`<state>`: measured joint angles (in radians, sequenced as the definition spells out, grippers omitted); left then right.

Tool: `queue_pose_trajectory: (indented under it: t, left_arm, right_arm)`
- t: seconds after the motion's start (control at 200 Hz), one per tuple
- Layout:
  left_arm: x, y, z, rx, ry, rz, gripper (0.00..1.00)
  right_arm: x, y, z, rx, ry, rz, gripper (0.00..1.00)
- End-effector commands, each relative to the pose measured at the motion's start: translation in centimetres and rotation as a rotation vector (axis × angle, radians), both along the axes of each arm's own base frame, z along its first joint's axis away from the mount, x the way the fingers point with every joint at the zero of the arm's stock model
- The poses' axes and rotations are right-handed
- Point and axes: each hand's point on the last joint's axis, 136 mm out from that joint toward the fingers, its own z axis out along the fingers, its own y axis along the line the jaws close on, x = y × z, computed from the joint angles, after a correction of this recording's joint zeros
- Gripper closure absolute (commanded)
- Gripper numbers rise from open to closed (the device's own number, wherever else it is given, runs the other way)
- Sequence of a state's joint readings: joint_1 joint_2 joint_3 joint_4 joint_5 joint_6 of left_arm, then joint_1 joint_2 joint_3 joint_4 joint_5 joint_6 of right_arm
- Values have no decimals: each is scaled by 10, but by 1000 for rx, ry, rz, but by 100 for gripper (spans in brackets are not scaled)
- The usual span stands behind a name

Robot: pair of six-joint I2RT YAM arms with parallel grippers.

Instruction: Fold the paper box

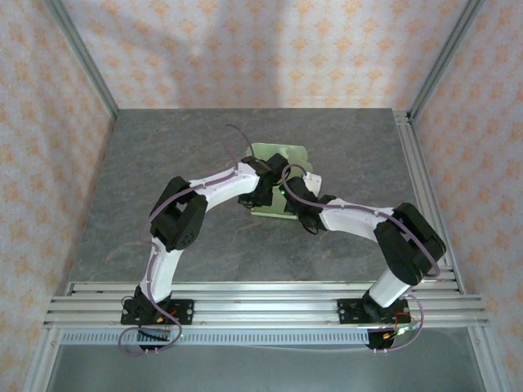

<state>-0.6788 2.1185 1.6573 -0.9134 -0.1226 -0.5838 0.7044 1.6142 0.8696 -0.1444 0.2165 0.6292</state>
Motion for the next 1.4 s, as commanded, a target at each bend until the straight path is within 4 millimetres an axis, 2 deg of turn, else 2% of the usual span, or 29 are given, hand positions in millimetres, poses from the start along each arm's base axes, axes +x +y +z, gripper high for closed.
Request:
queue_pose_trajectory:
  t: [0.0,0.095,0.3,0.345,0.45,0.521,0.591,0.666,0.846,0.966,1.006,1.151,1.396]
  left_arm:
    - [-5,47,0,240,16,21,96]
    - [-8,35,-8,169,43,14,95]
    - [-16,-2,-19,-64,98,21,81]
    - [-16,-5,-21,-88,107,23,77]
    - [-16,-4,-27,-83,119,23,76]
    - [-17,-1,-30,-80,125,27,79]
    - [-17,1,-32,-76,125,33,88]
    - [-17,5,-29,-61,117,32,93]
    - [-15,14,-26,-7,98,30,99]
    - [-14,16,-23,2,91,25,99]
    - [-15,15,-21,-11,89,23,95]
    - [-16,11,-11,-71,75,23,71]
    - [-22,11,14,-129,47,12,52]
  right_arm:
    - [3,-11,-6,-5,-16,-79,100]
    - [3,-8,-10,6,-8,-74,100]
    - [4,-6,-10,15,-6,-67,100]
    - [3,-6,-10,15,-4,-66,100]
    - [3,-5,-11,18,-1,-67,100]
    - [3,-5,-10,19,-1,-65,100]
    - [3,-5,-10,16,1,-64,100]
    - [4,-4,-11,11,3,-60,100]
    - [6,2,-11,-8,13,-40,100]
    - [7,5,-11,-12,14,-36,100]
    - [8,4,-10,-17,10,-38,100]
    - [8,-2,-8,-62,8,-38,100]
    - [6,-10,-15,-152,45,-26,100]
